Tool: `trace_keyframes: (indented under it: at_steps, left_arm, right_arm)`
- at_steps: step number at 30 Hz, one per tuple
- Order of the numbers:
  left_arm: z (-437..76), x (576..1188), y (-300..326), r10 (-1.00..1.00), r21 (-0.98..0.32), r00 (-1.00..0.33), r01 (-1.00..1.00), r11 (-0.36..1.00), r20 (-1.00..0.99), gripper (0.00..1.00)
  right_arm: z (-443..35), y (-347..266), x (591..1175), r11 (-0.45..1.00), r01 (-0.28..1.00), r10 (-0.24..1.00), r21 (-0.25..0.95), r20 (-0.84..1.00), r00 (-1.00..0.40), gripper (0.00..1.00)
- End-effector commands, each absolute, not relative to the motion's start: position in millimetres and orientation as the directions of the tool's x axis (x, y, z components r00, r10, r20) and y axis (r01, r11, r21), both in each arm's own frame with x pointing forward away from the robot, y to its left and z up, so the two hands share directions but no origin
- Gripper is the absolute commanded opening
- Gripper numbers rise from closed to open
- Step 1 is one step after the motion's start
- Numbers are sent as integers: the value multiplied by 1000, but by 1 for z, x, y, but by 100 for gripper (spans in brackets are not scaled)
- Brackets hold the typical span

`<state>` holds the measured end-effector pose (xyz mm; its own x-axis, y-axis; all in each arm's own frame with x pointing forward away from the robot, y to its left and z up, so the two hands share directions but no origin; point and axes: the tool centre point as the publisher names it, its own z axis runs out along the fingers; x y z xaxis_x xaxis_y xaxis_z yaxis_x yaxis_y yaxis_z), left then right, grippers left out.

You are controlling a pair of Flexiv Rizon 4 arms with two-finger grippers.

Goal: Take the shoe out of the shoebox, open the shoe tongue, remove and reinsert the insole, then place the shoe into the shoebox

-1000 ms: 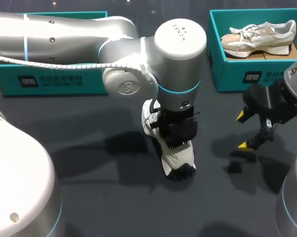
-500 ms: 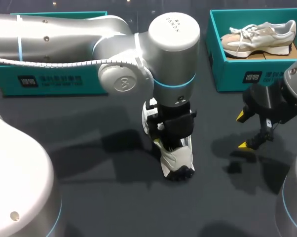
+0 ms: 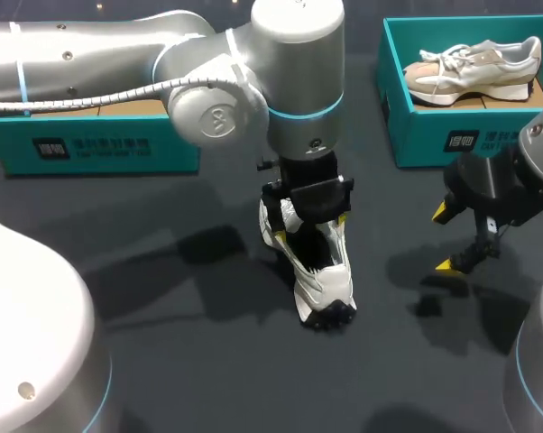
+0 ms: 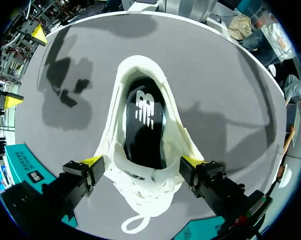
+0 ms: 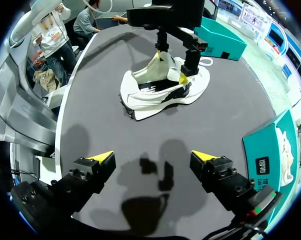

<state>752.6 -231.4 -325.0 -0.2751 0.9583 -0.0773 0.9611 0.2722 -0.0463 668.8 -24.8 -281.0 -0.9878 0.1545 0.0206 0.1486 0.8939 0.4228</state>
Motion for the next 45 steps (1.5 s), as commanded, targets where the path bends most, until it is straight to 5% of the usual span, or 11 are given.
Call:
trace_keyframes:
  at_steps: [1,14,16,19,23,45]
  left_arm:
    - [-319,759,-226,957,-43,-280,960,277,-77,100]
    - [-296,795,-218,951,-32,-298,955,296,-81,99]
    - [-291,797,-217,952,-38,-295,955,293,-87,91]
    - [-285,798,-218,952,-34,-292,956,290,-97,52]
    - [-280,797,-220,953,-37,-284,959,281,-104,34]
    - [-323,741,-235,971,-174,-230,961,216,-64,35]
  right_arm:
    - [-282,-24,667,895,149,156,421,18,-988,100]
    - [-282,-24,667,895,149,156,421,18,-988,100]
    - [-282,-24,667,895,149,156,421,18,-988,100]
    - [-282,-24,667,895,149,156,421,18,-988,100]
    - [-282,-24,667,895,149,156,421,18,-988,100]
    - [-282,-24,667,895,149,156,421,18,-988,100]
